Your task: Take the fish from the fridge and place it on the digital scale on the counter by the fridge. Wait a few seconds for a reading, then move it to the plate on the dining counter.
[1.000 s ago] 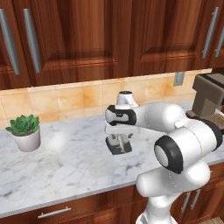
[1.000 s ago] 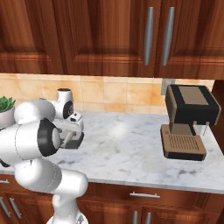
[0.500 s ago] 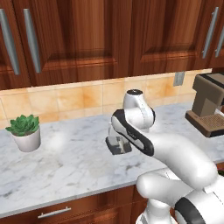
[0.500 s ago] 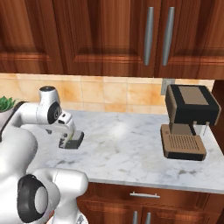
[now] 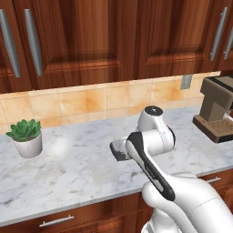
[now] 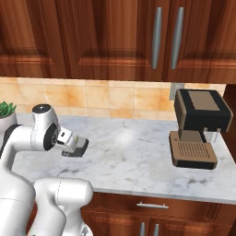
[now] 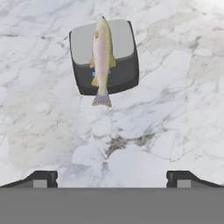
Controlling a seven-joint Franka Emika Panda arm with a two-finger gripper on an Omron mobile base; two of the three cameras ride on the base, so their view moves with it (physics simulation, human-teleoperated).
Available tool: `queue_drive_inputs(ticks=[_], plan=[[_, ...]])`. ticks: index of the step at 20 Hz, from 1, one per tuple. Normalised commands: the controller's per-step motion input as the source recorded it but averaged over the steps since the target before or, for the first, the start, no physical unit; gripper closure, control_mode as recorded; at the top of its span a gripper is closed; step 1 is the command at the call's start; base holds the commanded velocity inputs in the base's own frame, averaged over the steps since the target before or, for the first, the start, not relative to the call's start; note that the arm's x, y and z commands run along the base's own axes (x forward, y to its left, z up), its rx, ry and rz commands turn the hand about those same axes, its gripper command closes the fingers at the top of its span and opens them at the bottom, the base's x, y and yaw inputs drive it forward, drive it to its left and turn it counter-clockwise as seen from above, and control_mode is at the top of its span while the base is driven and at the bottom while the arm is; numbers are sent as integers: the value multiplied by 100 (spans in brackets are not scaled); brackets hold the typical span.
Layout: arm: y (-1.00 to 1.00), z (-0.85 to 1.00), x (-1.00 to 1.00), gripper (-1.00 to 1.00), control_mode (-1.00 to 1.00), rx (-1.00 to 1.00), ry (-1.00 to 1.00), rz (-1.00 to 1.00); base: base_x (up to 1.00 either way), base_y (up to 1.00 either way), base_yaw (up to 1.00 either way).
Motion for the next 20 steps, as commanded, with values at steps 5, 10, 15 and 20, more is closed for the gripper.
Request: queue_drive_inputs(ticks=[5, 10, 15, 20], plan=[[0, 0, 0, -100, -100, 0, 0, 0, 0, 0, 0], [0, 0, 0, -100, -100, 0, 0, 0, 0, 0, 0], [0, 0, 0, -100, -100, 0, 0, 0, 0, 0, 0], [0, 0, 0, -100, -100, 0, 0, 0, 0, 0, 0]])
